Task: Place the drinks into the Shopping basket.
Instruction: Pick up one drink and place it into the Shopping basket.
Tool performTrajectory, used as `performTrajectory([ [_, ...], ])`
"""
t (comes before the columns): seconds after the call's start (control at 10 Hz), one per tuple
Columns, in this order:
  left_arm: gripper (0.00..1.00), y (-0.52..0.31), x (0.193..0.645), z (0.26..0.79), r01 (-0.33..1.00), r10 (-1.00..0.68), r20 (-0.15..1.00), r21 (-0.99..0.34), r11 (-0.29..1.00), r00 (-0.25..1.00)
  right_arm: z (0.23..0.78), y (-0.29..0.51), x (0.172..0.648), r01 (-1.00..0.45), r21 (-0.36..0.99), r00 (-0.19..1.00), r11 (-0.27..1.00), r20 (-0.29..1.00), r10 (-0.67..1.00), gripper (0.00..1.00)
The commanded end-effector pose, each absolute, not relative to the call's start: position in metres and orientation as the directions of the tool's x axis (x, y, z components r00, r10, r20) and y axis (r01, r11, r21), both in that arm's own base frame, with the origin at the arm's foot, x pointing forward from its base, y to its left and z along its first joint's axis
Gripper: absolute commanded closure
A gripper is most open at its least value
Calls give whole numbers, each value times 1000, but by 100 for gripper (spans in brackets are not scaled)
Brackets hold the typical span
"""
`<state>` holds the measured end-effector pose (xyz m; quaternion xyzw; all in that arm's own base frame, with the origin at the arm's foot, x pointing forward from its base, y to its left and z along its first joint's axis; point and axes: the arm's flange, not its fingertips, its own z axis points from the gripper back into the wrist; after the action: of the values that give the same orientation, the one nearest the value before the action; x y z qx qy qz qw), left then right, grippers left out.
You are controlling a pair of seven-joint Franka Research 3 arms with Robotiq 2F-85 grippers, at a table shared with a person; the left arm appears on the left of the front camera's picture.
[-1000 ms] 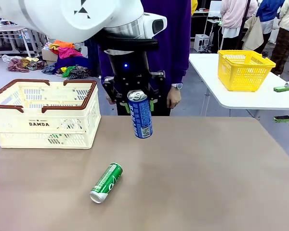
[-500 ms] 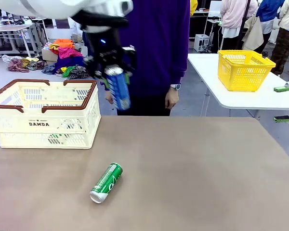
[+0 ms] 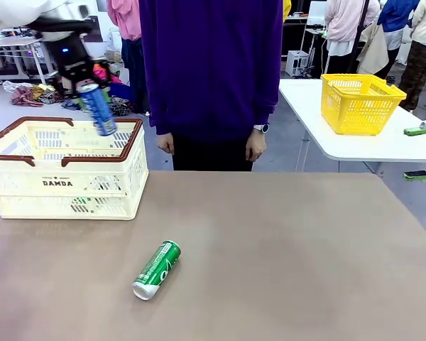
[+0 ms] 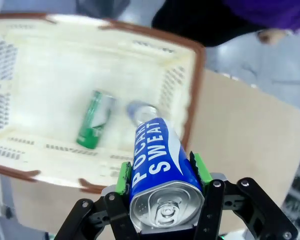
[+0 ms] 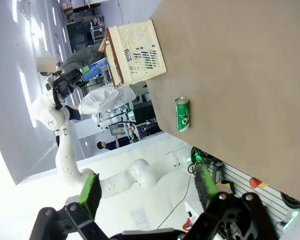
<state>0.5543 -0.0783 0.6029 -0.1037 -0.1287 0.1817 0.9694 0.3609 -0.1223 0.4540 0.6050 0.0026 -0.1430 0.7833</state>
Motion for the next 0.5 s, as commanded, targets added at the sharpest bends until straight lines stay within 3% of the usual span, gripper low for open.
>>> performTrajectory([
  [0.0,100,-46,541,588,-447,505,214,-267,854,836,456,-122,362,212,953,962,217,-164,-218,0],
  [0.2,100,15,534,573,-525,575,263,-241,816,775,456,-122,362,212,953,962,217,-164,-218,0],
  [0.4,100,51,520,556,-518,548,322,-181,836,772,456,-122,362,212,953,962,217,-164,-218,0],
])
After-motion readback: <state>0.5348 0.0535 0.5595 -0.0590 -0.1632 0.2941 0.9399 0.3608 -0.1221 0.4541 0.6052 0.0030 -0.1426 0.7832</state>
